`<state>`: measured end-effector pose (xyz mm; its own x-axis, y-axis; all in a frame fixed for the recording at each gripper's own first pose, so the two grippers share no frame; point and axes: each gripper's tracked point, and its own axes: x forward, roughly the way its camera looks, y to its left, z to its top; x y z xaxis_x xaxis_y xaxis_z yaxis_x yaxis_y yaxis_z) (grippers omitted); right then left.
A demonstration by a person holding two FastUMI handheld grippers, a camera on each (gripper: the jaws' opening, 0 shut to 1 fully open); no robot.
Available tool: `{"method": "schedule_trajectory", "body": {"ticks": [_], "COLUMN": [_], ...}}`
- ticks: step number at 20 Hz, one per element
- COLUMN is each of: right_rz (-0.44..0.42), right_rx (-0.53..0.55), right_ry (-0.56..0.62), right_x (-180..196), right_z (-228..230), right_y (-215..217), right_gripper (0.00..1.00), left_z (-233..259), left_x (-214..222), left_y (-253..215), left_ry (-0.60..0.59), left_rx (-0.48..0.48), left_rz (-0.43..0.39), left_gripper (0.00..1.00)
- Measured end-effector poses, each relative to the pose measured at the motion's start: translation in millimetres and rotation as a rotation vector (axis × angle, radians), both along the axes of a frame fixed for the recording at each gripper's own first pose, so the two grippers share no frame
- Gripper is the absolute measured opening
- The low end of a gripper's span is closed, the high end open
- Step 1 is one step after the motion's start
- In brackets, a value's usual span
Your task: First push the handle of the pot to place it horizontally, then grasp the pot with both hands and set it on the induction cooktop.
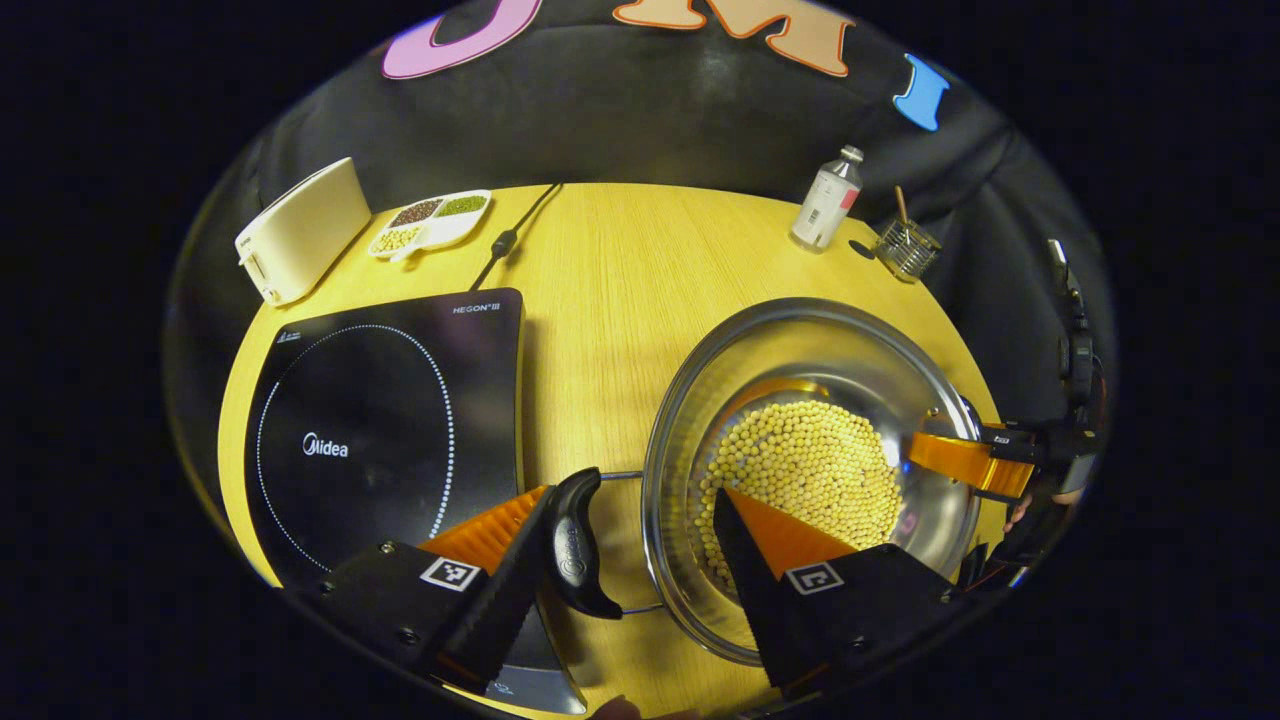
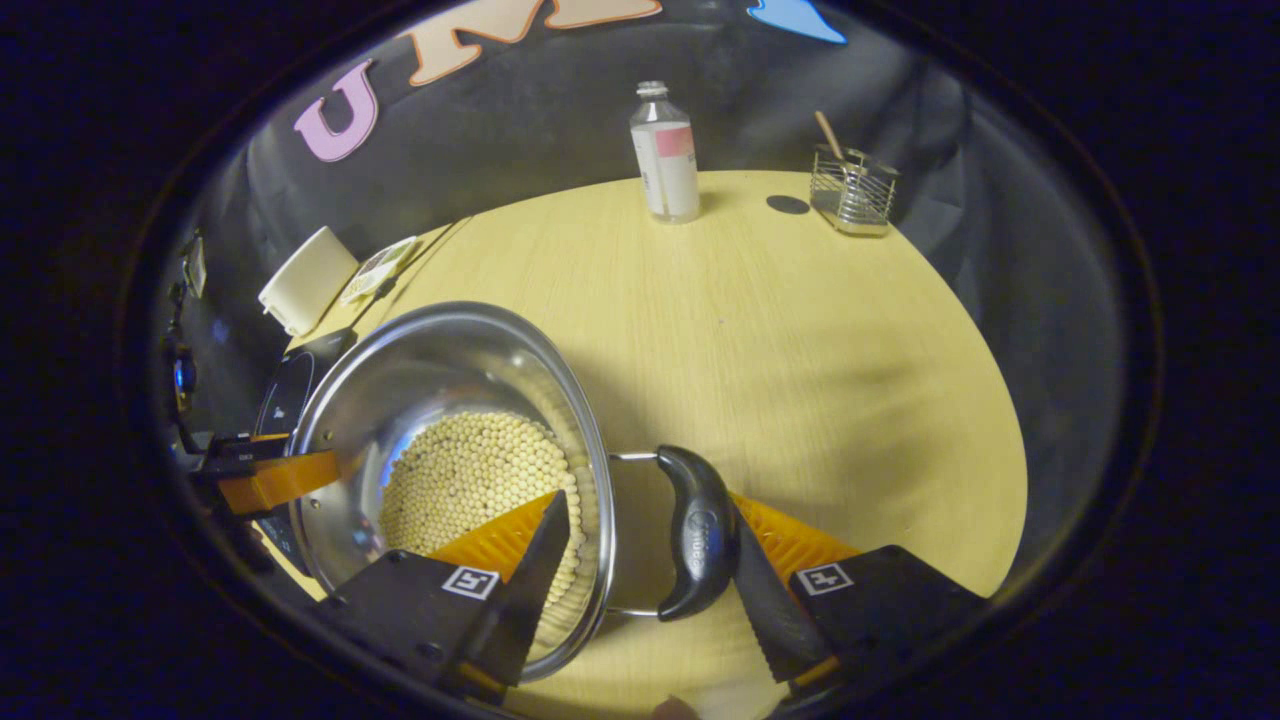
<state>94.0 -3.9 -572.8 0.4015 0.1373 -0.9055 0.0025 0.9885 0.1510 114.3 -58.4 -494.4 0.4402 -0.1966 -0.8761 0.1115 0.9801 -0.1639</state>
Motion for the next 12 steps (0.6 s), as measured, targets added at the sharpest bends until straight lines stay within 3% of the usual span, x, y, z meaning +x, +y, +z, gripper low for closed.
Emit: {"method": "schedule_trajectory", "body": {"ticks": [2, 3, 4, 5, 6, 7, 9, 12], "right_rz": [-0.008, -0.014, -0.019, -0.028, -0.039, -0.054, -0.085, -0.099], "right_rx": [0.004, -0.006, -0.005, -0.014, -0.005, 0.01, 0.046, 0.068], "right_ry": [0.014, 0.022, 0.029, 0.034, 0.048, 0.055, 0.065, 0.066], "right_x": [-1.9, -2.0, -5.4, -6.1, -9.3, -10.9, -13.2, -10.0], "right_z": [-3.4, -7.1, -7.8, -11.7, -13.0, -14.4, -13.2, -10.9], "right_y": [-1.4, -4.5, -6.2, -9.9, -10.8, -10.3, -11.1, -10.6], "right_gripper": [0.8, 0.89, 0.8, 0.78, 0.72, 0.66, 0.68, 0.6], "left_z": [-3.6, -6.8, -9.5, -12.3, -11.7, -13.5, -13.9, -15.2], "left_x": [-1.0, -3.0, -1.5, -1.6, -0.9, 0.0, -0.2, -0.7], "left_y": [3.3, 6.2, 7.2, 7.8, 6.2, 4.5, 4.6, 4.4], "left_ry": [0.015, 0.033, 0.034, 0.048, 0.045, 0.05, 0.049, 0.072], "left_rx": [0.022, 0.032, 0.038, 0.034, 0.022, 0.011, -0.008, -0.049], "left_rz": [-0.008, -0.007, -0.006, 0.003, 0.007, 0.012, 0.019, 0.041], "left_gripper": [0.92, 0.86, 0.87, 0.75, 0.7, 0.69, 0.7, 0.63]}}
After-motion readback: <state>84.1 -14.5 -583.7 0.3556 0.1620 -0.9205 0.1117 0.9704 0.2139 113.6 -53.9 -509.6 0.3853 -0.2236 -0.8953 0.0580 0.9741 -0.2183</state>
